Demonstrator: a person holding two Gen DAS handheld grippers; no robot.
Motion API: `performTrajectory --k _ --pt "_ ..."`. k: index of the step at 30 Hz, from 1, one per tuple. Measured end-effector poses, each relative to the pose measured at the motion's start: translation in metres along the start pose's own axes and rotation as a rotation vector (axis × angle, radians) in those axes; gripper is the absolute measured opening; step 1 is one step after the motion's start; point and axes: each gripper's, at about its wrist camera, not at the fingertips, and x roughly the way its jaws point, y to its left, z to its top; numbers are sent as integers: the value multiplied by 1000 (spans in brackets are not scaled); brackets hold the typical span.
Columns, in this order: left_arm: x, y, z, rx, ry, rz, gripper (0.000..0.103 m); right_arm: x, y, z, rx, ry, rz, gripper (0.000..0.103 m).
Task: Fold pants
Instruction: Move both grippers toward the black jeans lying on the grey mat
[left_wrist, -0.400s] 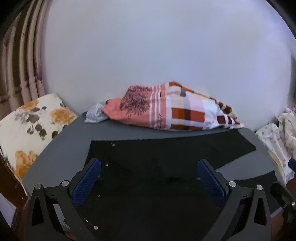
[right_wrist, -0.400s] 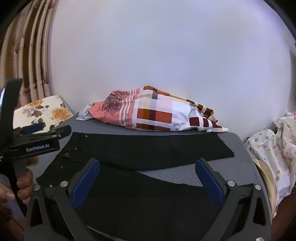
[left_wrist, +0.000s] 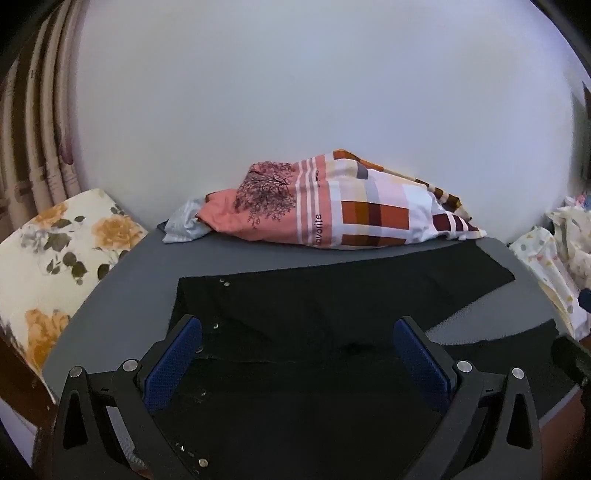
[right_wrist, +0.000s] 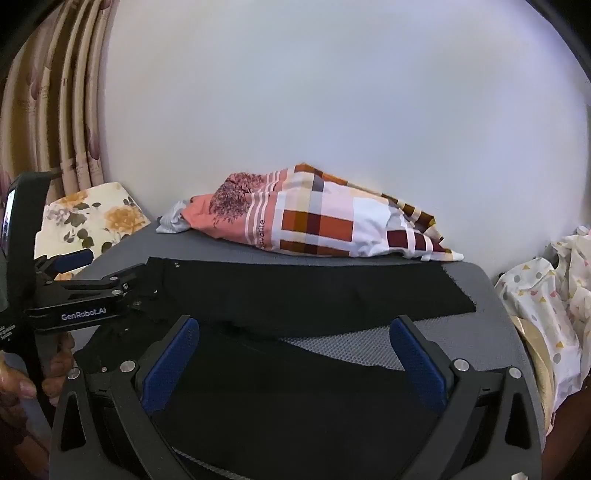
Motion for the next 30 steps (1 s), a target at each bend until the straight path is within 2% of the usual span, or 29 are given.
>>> performTrajectory --k 2,3,5,6,8,11,15,17,19,23,30 --pt "4 4 -8 34 -35 -26 103 4 0 -2 5 13 6 103" --pt "7 10 -12 16 -34 -51 103 7 -1 2 6 25 7 103" --pt "20 20 -13 -44 78 -120 102 9 1 1 6 28 9 103" --pt "26 26 -15 -71 118 -131 101 11 2 0 4 31 12 103" --pt "34 40 -20 -127 159 -74 102 16 4 0 -2 42 13 103" --pt "43 48 -25 -134 182 32 102 26 7 -2 -5 71 24 103" --pt "46 64 -34 -156 180 111 103 34 12 -4 -16 91 34 103" --pt "54 71 -36 -157 206 154 103 37 14 -6 -21 97 38 103" --pt "60 77 -35 -166 228 169 103 41 16 -9 -24 106 43 103" --pt "68 86 -31 -171 237 133 103 49 20 -13 -25 128 52 103" --pt "93 103 -21 -40 211 143 103 64 21 -17 -20 160 55 103"
